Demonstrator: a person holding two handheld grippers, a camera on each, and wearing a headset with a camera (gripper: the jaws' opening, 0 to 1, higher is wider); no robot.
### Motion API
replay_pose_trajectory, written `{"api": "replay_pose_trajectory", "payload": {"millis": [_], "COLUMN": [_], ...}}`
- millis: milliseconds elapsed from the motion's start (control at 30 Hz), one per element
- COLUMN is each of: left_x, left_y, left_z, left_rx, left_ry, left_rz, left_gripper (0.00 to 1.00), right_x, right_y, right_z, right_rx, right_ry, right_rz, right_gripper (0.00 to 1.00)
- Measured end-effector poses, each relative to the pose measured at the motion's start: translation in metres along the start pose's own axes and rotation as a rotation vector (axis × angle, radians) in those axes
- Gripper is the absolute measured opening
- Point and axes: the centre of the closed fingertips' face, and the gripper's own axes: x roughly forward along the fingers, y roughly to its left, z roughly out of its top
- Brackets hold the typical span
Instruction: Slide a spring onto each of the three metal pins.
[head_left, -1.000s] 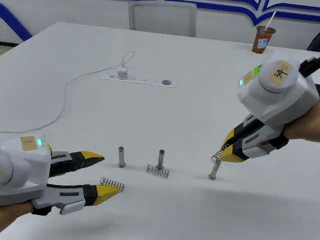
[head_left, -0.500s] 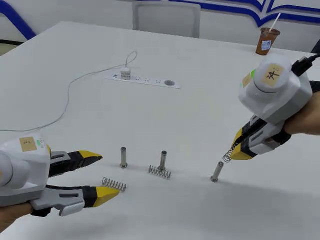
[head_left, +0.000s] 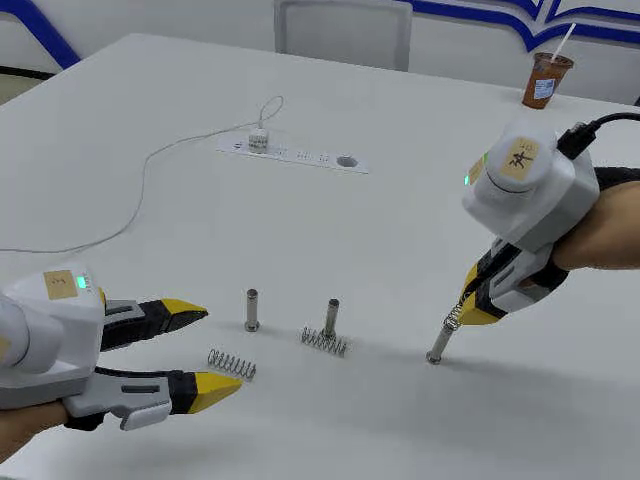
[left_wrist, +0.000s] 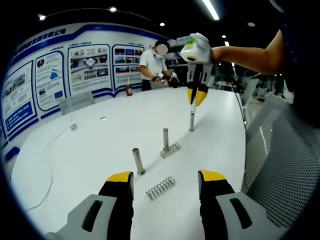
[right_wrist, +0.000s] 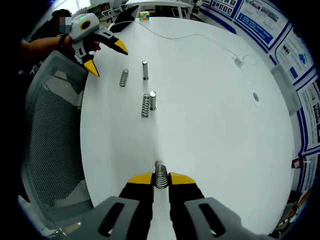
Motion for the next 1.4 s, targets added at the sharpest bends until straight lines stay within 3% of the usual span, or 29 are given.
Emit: {"api": "replay_pose_trajectory", "payload": {"millis": [733, 1400], "left_x": [-0.002, -0.002], "left_y": [0.001, 0.002], "left_z": [-0.004, -0.002], "left_rx": [-0.003, 0.002], "left_ry": [0.006, 0.005], "left_rz": [0.004, 0.005], "left_gripper": [0.52, 0.51], "right_x": [0.033, 0.056], "right_y": [0.000, -0.009], "right_z": [-0.006, -0.009], "right_rx": [-0.007, 0.036], "right_ry": [0.068, 0.067], "right_rz": [0.023, 0.014], "right_gripper": [0.12, 0.12]}}
